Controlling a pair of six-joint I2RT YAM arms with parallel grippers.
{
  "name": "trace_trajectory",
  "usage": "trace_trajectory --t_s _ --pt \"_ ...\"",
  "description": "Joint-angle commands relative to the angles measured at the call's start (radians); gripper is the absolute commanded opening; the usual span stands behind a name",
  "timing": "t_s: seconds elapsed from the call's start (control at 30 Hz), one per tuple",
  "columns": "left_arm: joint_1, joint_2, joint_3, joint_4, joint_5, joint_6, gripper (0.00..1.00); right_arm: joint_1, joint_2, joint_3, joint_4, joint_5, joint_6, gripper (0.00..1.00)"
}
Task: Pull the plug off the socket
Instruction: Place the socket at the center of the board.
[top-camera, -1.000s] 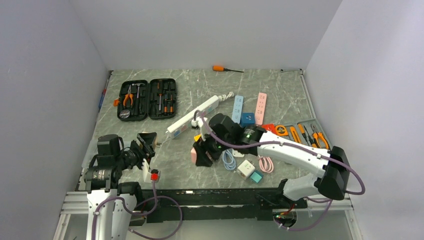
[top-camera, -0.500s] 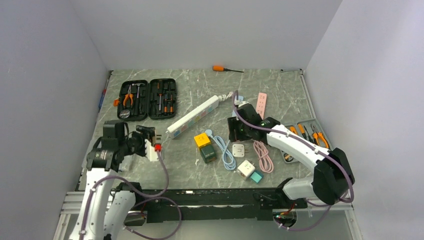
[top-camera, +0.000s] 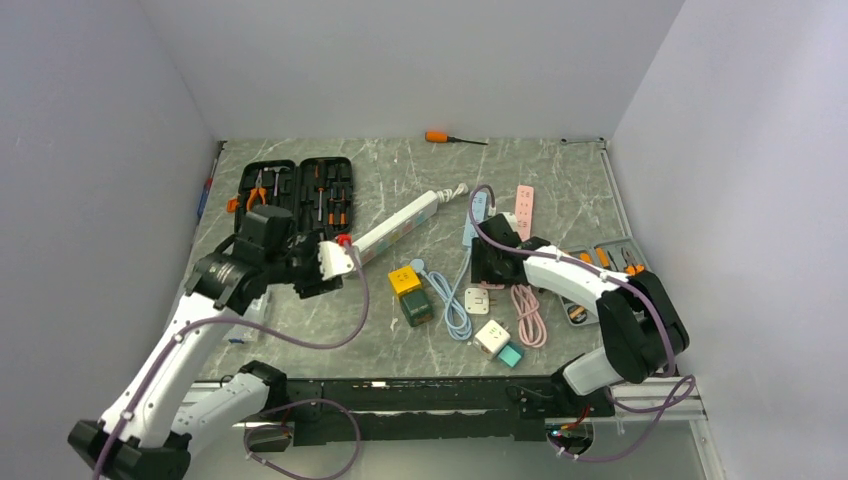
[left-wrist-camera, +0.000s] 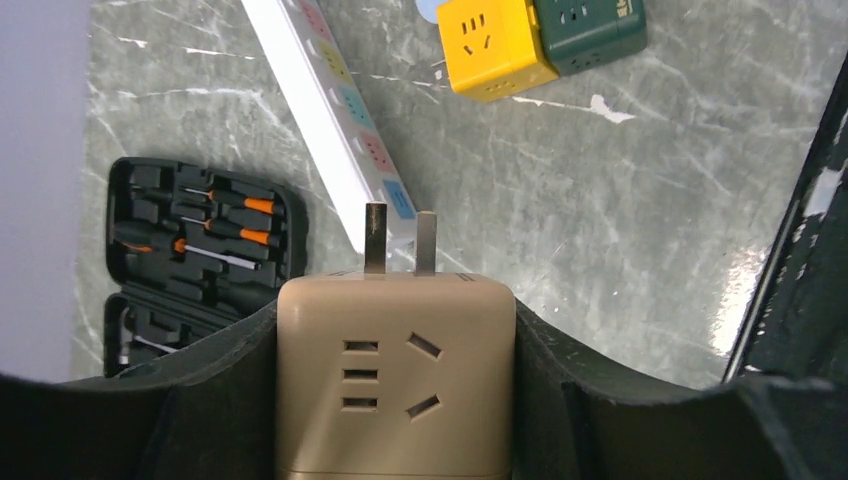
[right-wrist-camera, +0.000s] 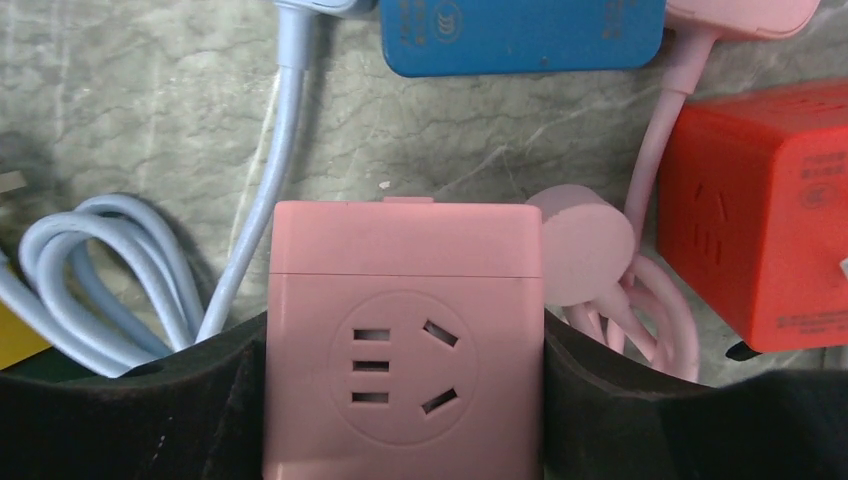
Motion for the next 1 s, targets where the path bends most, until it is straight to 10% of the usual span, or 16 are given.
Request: trace_trajectory --t_s 0.0,0.13,0.57,0.97 --pt "-0.081 0.065 0.096 -0.017 -0.076 -0.183 0.0 -0.011 0.015 -0.005 0.061 0.038 0.046 0.67" --pt "-0.177 0.098 0.115 0.005 -0.11 -0.207 0.0 -0.011 -0.017 0.017 0.043 0.031 0.05 0.99" --pt "-0.45 0.372 0.254 0.123 -0.163 -0.261 0.0 -0.02 -0.334 0.371 -0.248 0.096 0.01 1.0" --pt "-0.632 0.92 0.636 0.269 -0.157 -0.393 0.0 -0.02 -0.613 0.266 -0.351 0.14 0.067 1.0"
